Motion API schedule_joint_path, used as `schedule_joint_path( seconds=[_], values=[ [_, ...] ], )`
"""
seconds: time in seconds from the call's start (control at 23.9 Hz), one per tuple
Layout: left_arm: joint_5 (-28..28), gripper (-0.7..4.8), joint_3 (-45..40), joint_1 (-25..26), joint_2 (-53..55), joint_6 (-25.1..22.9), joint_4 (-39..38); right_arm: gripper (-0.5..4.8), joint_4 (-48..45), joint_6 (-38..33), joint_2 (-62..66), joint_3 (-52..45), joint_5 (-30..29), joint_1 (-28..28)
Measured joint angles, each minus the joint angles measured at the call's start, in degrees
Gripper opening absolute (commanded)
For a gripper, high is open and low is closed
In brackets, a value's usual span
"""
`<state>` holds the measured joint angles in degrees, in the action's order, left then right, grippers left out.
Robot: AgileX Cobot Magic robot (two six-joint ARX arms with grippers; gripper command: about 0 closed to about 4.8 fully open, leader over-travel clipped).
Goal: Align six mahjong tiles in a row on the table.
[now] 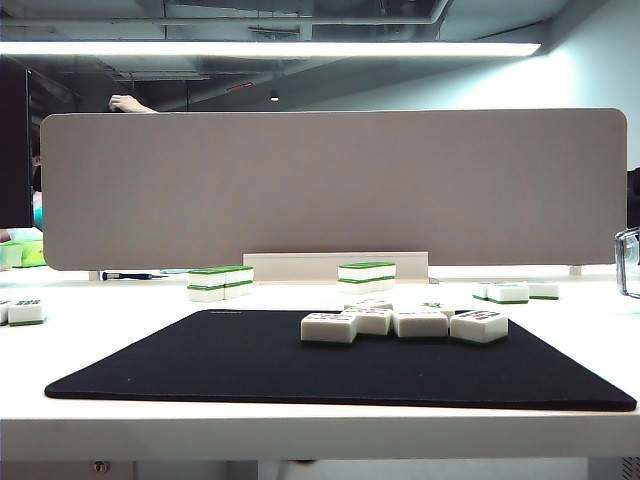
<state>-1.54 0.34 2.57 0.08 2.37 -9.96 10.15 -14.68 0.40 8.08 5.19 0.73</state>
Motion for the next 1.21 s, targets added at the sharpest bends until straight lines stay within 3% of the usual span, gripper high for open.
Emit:
schedule_joint_path(
  seconds=[0.46,0.92,1.21],
  values=[
    [0.0,0.21,0.0,0.0,0.0,0.02,0.0,-0.01,9.07,0.02,0.0,12.98,-0.55,0.0],
    [0.0,0.21,0.0,0.0,0.0,0.02,-0.02,-0.01,29.51,7.17,0.15,33.92,-2.71,0.0],
    [-0.02,0.21,0.0,0.0,0.0,0.0,-0.02,-0.01,38.82,9.01,0.24,40.04,-3.15,0.0]
  ],
)
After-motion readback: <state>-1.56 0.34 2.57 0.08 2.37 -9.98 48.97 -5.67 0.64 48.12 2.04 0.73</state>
